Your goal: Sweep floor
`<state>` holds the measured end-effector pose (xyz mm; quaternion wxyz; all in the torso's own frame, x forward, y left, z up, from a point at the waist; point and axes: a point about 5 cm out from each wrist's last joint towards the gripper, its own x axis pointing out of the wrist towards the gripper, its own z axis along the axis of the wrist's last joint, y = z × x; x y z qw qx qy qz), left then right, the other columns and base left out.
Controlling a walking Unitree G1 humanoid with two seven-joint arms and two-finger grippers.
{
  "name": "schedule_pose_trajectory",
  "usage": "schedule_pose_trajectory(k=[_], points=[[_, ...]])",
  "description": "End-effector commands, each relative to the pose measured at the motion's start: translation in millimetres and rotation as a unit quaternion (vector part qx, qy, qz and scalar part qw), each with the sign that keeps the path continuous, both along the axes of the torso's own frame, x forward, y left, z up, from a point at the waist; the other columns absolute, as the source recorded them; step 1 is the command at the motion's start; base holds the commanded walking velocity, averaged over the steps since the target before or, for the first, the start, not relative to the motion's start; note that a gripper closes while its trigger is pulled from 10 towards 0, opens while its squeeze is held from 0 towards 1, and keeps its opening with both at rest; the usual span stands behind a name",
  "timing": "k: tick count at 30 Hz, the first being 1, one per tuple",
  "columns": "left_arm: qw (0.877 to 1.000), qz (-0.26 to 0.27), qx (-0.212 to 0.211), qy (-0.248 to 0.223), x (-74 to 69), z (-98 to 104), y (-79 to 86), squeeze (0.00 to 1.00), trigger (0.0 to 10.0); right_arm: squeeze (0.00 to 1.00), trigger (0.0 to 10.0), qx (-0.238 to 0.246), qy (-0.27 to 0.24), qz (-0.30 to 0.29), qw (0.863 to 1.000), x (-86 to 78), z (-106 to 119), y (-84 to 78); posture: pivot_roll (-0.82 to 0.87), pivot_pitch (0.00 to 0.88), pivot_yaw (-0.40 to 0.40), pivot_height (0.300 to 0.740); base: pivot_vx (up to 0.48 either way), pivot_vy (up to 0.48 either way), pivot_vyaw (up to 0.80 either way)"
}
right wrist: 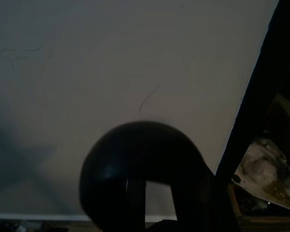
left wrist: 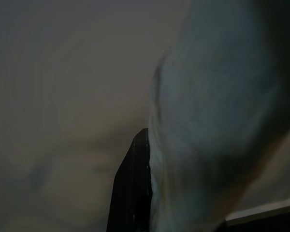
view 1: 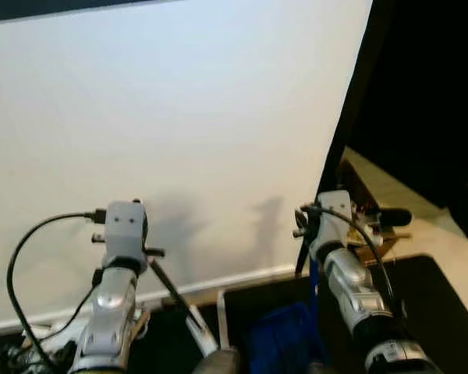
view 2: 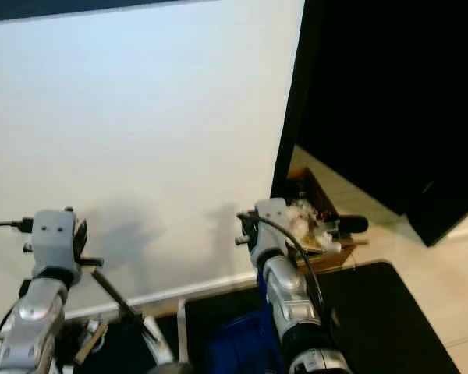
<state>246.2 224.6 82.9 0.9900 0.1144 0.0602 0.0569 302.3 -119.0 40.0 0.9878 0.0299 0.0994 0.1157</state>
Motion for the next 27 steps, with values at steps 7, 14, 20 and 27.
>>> schedule_pose_trajectory(k=[7, 14, 20, 27], points=[[1.0, 0.002, -0.003, -0.005, 0.6, 2.4, 0.9, 0.0, 10.0, 0.0, 10.0, 0.014, 0.007, 0.008, 1.0, -0.9, -1.5, 7.4, 0.19, 0.017, 0.017, 0.74, 0.0, 0.3, 0.0], [1.0, 0.003, -0.003, -0.005, 0.5, 2.1, 0.7, 0.0, 10.0, 0.0, 10.0, 0.014, 0.006, 0.009, 1.0, -0.2, -1.2, 7.5, 0.19, 0.015, 0.016, 0.74, 0.0, 0.3, 0.0], [1.0, 0.002, -0.003, -0.006, 0.7, 2.8, 0.1, 0.0, 10.0, 0.0, 10.0, 0.014, 0.006, 0.01, 1.0, 0.0, -1.0, 8.0, 0.19, 0.013, 0.015, 0.74, 0.0, 0.298, 0.0], [1.0, 0.001, -0.003, -0.006, 0.1, 2.1, 0.6, 0.0, 10.0, 0.0, 10.0, 0.013, 0.005, 0.01, 1.0, 0.1, -0.7, 8.2, 0.19, 0.013, 0.013, 0.74, 0.0, 0.3, 0.0]])
